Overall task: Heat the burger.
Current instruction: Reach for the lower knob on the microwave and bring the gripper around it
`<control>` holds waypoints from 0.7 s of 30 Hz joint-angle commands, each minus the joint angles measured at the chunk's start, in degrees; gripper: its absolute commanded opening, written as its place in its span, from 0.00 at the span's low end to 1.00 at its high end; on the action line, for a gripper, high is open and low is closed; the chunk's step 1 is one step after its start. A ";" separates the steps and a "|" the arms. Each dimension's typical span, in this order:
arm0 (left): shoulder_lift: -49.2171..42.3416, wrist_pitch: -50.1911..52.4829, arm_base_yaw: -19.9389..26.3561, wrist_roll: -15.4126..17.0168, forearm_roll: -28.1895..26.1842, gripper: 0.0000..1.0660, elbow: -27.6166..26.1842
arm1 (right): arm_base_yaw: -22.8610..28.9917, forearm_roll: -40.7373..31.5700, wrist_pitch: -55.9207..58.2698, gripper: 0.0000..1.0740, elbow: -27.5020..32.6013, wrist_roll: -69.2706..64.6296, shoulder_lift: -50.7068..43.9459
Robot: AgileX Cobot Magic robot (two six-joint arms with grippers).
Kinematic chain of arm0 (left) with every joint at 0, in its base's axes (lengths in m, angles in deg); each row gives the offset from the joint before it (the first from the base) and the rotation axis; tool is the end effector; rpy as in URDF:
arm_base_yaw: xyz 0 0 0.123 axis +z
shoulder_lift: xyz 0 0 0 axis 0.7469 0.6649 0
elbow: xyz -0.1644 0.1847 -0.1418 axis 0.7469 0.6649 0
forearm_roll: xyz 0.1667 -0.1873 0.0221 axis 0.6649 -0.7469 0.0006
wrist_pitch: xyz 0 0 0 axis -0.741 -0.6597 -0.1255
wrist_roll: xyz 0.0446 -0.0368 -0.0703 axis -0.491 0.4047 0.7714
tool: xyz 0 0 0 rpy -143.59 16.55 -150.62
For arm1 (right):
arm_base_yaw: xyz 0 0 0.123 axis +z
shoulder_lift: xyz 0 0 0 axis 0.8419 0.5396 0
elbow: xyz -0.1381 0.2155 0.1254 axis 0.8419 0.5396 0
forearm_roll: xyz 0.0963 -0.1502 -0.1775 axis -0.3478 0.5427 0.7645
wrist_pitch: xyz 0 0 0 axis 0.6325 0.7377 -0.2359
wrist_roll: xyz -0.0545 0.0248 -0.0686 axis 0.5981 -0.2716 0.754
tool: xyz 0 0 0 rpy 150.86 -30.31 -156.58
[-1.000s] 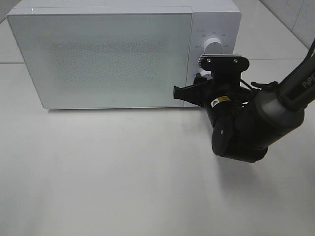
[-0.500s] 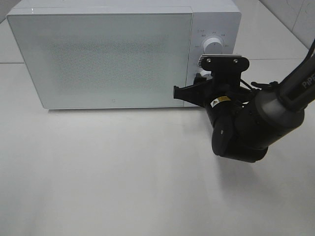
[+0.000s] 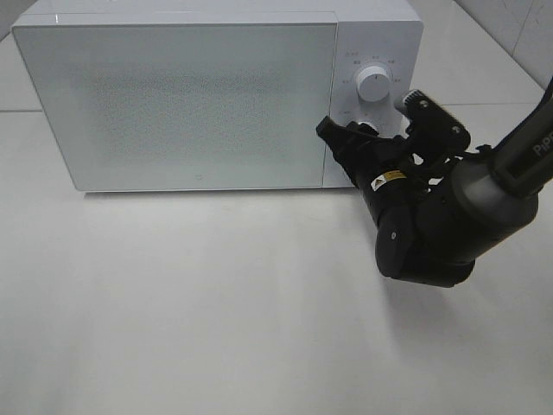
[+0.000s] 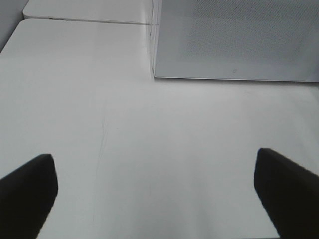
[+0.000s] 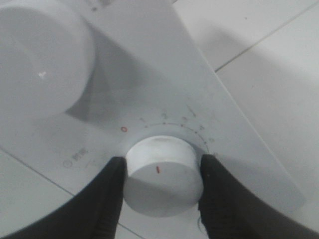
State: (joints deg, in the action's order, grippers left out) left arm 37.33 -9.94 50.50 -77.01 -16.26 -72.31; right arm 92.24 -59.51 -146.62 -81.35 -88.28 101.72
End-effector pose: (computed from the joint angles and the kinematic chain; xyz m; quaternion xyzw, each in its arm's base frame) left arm -0.0082 -0.0129 0.2829 0.0046 0.8454 -0.0584 0.5309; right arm 0.3206 0.1597 0.1121 0.2514 0.6912 0.2263 0.6386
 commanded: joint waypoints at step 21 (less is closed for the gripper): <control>-1.09 -0.06 0.00 0.40 -0.34 0.94 0.23 | -0.17 4.81 -4.24 0.00 -1.43 -69.56 0.00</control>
State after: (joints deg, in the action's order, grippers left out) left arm 37.33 -9.94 50.50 -77.01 -16.26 -72.31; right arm 92.18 -59.51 -147.82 -81.23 -156.75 101.89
